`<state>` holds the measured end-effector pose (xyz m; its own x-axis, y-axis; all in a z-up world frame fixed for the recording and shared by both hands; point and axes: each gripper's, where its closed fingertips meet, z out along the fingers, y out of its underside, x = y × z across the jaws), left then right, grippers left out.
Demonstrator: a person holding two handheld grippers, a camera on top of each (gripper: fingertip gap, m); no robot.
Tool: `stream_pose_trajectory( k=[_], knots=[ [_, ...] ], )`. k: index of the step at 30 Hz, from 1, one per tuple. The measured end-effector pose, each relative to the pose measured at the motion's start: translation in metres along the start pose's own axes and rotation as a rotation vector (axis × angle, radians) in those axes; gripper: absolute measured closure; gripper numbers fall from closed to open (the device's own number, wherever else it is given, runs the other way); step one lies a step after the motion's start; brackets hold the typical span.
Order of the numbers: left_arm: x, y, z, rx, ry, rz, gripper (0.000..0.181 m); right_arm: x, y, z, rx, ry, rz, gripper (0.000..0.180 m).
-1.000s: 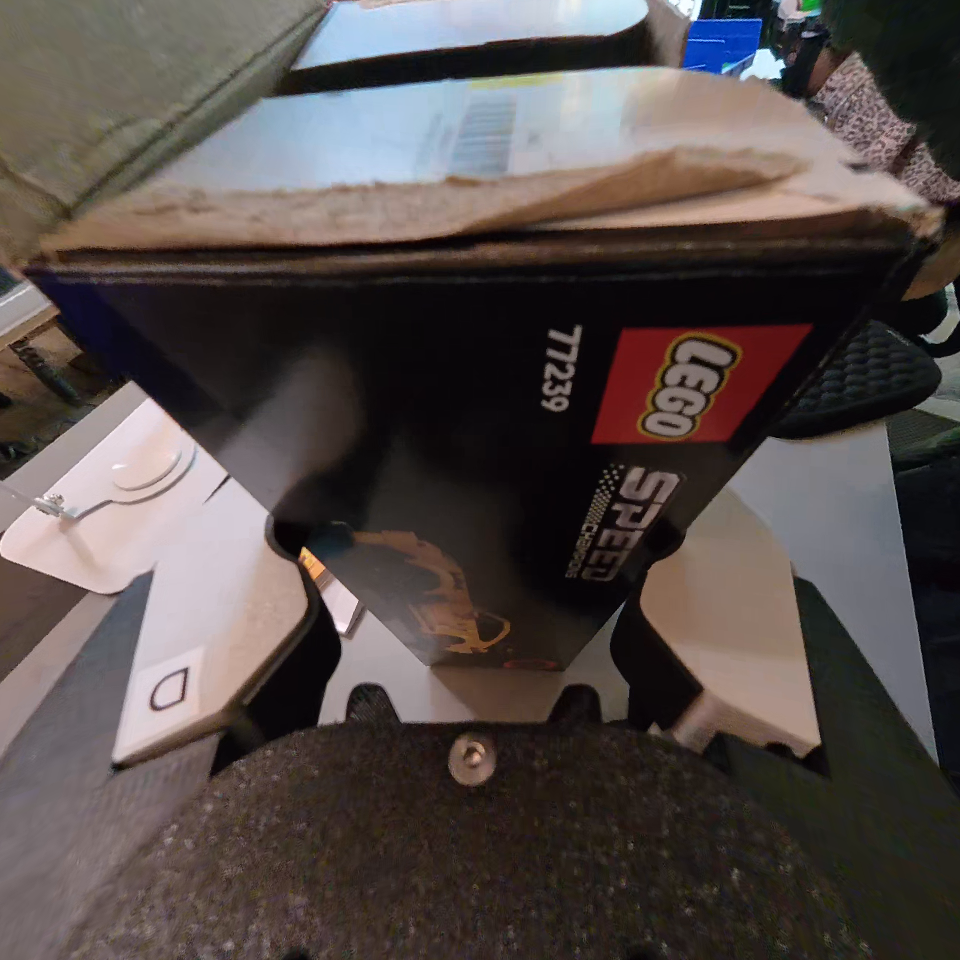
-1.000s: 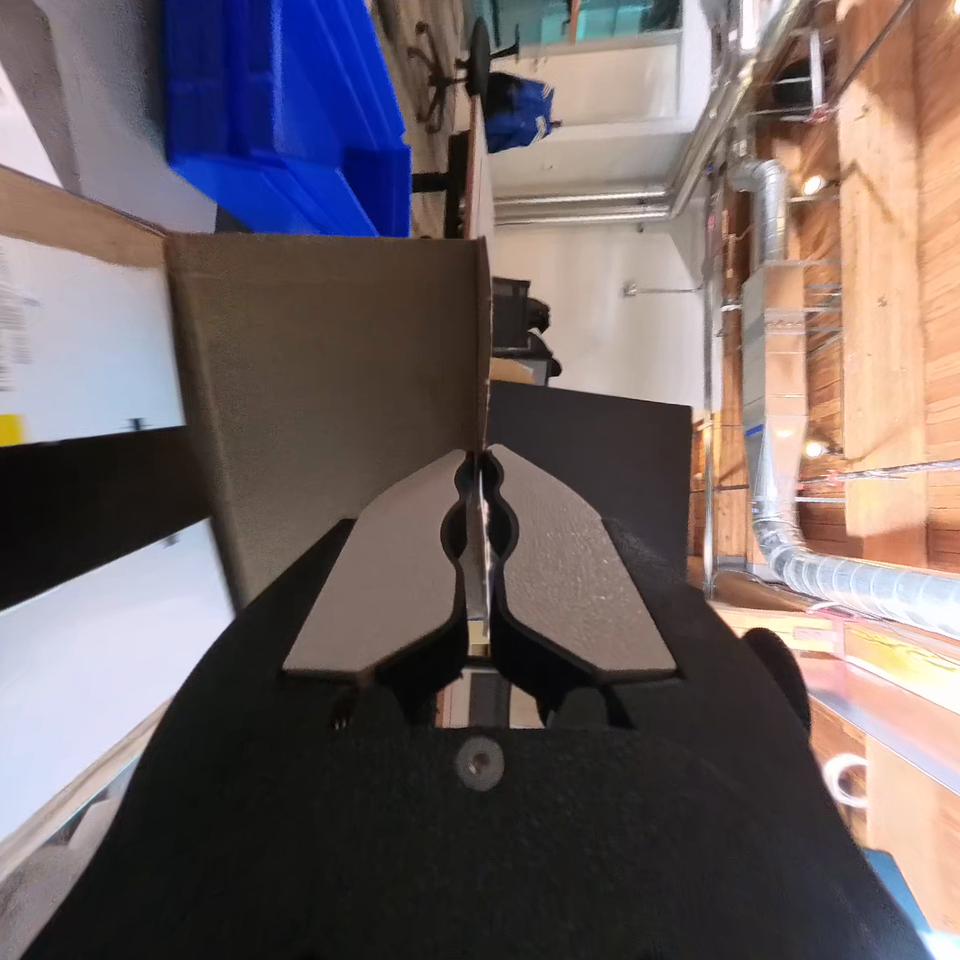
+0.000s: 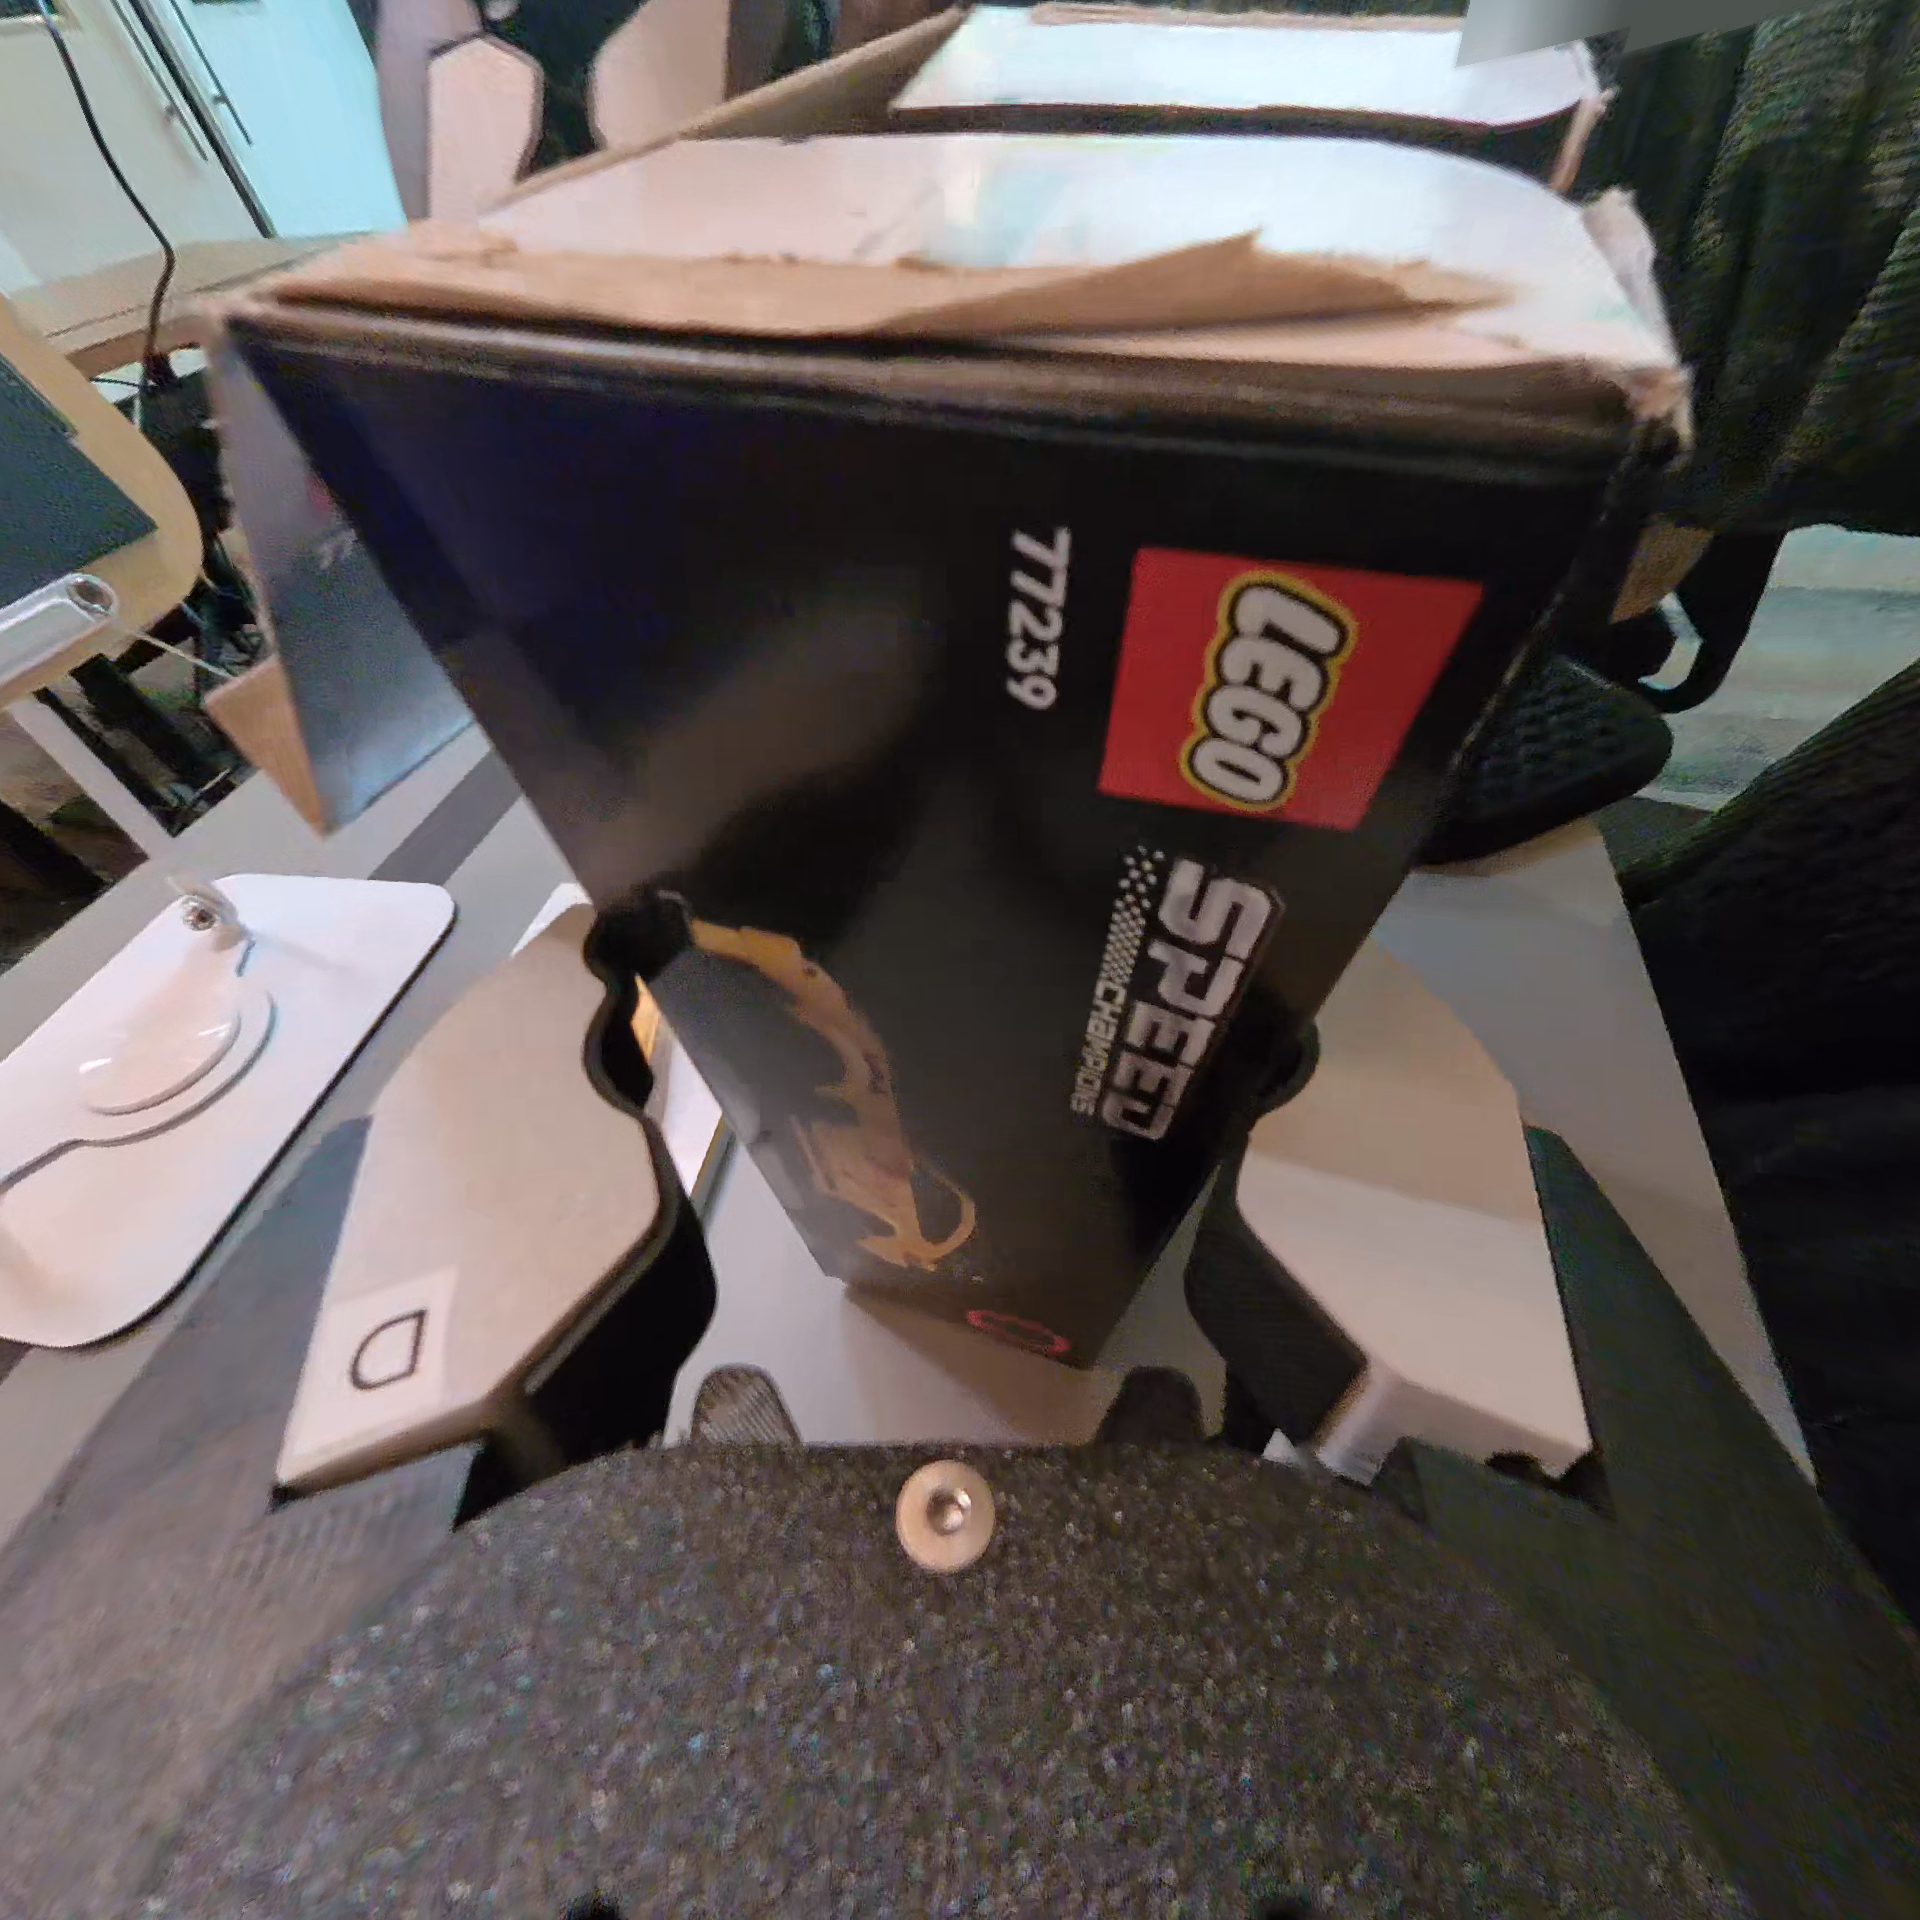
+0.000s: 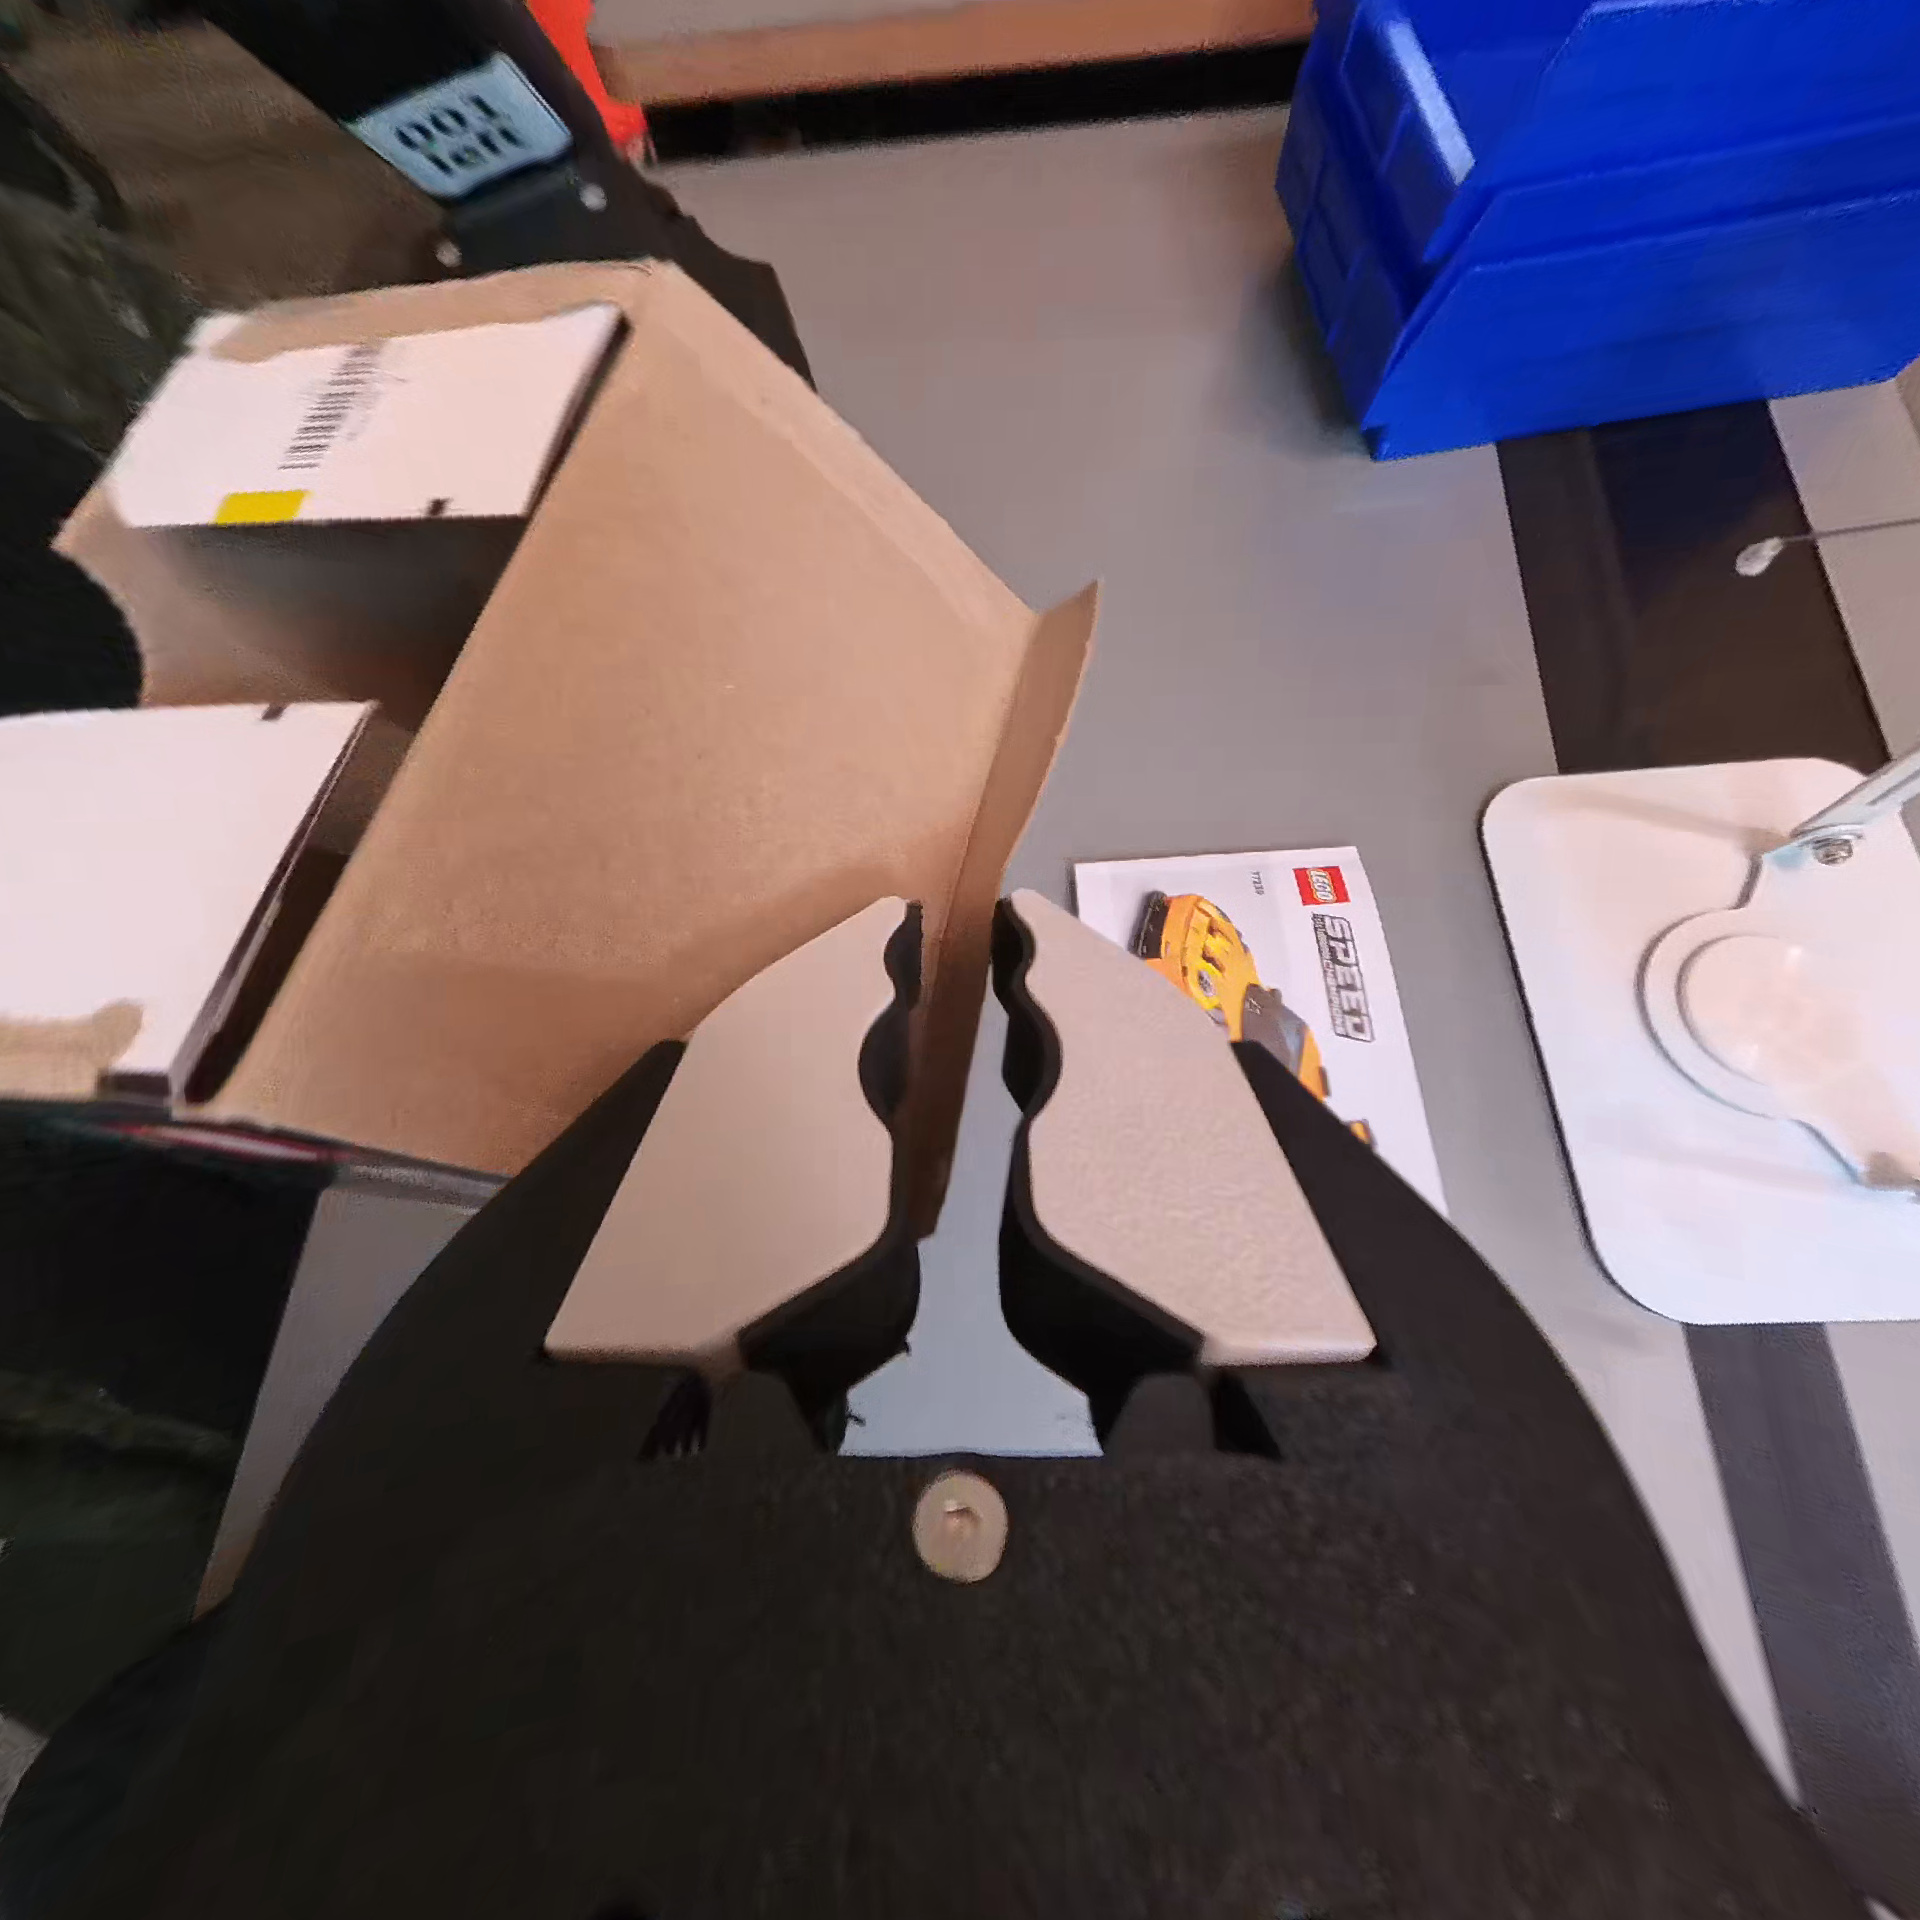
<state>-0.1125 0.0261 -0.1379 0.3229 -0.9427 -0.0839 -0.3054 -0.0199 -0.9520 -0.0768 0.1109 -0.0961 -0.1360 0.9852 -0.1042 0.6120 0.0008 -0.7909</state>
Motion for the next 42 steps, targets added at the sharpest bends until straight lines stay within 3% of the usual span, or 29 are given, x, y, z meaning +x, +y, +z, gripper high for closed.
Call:
stream_pose_trajectory(
  k=[3, 9, 17, 22, 27, 36, 42],
  knots=[
    [-0.003, 0.001, 0.0, 0.006, 0.0, -0.028, 0.074, 0.005, 0.01, -0.005, 0.044, 0.076, 0.008, 0.167],
    [-0.008, 0.0, 0.007, 0.049, 0.008, -0.105, 0.07, -0.001, 0.016, -0.007, 0.141, 0.224, -0.001, 0.169],
    [-0.014, 0.0, 0.007, 0.051, -0.007, -0.132, 0.07, -0.014, 0.021, -0.016, 0.24, 0.299, 0.083, 0.174],
    [-0.022, -0.003, 0.004, 0.07, -0.078, -0.112, 0.086, -0.001, 0.023, -0.043, 0.312, 0.46, 0.041, 0.172],
    [-0.024, -0.025, -0.013, 0.176, -0.078, -0.156, 0.088, -0.01, 0.016, -0.061, 0.386, 0.497, 0.029, 0.155],
    [-0.03, -0.051, -0.044, 0.221, -0.147, -0.076, 0.087, -0.045, -0.009, -0.099, 0.449, 0.593, -0.084, 0.151],
    [-0.049, -0.08, -0.068, 0.176, -0.196, 0.05, 0.09, -0.08, -0.029, -0.112, 0.39, 0.68, -0.233, 0.148]
  ],
)
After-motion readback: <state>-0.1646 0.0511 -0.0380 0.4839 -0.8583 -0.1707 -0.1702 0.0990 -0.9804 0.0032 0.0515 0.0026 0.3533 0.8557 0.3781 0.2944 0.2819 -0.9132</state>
